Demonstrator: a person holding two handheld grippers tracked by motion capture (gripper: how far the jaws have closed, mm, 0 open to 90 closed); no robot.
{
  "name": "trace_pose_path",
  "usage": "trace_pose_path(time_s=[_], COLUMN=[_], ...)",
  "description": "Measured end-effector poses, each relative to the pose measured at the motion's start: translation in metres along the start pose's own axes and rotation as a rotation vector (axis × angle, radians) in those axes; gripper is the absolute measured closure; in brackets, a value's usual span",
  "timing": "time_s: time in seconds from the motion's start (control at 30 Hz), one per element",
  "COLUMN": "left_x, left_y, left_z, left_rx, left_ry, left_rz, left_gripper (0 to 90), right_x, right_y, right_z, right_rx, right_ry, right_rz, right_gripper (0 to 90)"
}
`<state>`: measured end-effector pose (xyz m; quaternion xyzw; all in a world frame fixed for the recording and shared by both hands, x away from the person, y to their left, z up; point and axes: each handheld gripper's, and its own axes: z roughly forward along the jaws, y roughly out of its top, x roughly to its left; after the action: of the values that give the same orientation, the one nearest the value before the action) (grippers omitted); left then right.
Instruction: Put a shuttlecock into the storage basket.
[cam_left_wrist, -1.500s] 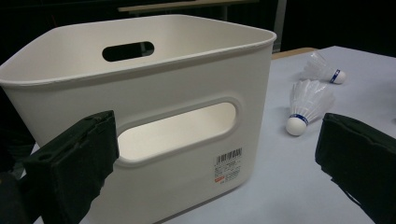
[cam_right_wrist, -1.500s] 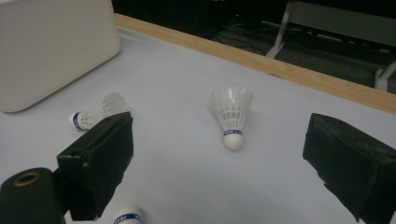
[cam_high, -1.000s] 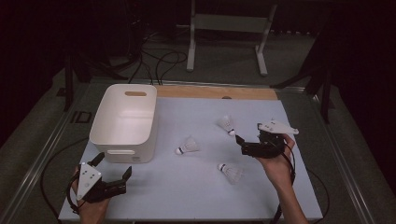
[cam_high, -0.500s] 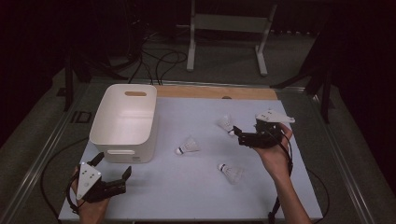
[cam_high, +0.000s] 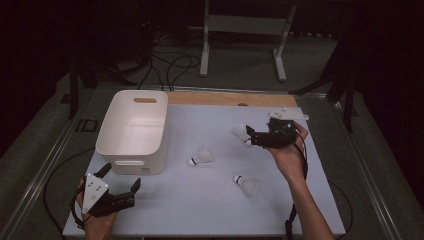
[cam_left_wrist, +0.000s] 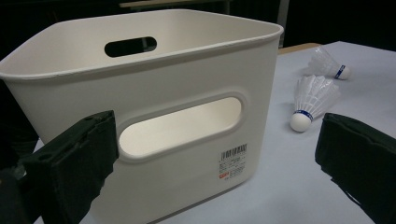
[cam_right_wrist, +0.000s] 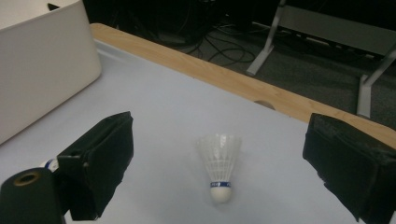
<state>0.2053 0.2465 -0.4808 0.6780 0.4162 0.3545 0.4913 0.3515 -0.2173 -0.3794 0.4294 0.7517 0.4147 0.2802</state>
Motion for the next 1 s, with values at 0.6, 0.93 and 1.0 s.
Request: trace_pose_path(time_s=[0.6,0.93,1.0], left_x=[0.001,0.002,0.003], left_y=[0.0,0.0,-0.001], left_z=[-0.001,-0.001,-0.001], left_rx=[0.002,0.005,0.006], left_ry=[0.009,0.013,0.013], left_rz=[0.002,0.002,0.0], left_gripper=[0.0,0.1,0.1], right_x=[-0.01,-0.013,-0.014], right_y=[0.011,0.017,0.019], right_z=[0.032,0.047,0.051], right_rx=[0.019,0.046,0.054], right_ry=[-0.022,-0.032,-0.033], right_rz=[0.01,0.015,0.008], right_gripper=[8.7,8.8,8.8])
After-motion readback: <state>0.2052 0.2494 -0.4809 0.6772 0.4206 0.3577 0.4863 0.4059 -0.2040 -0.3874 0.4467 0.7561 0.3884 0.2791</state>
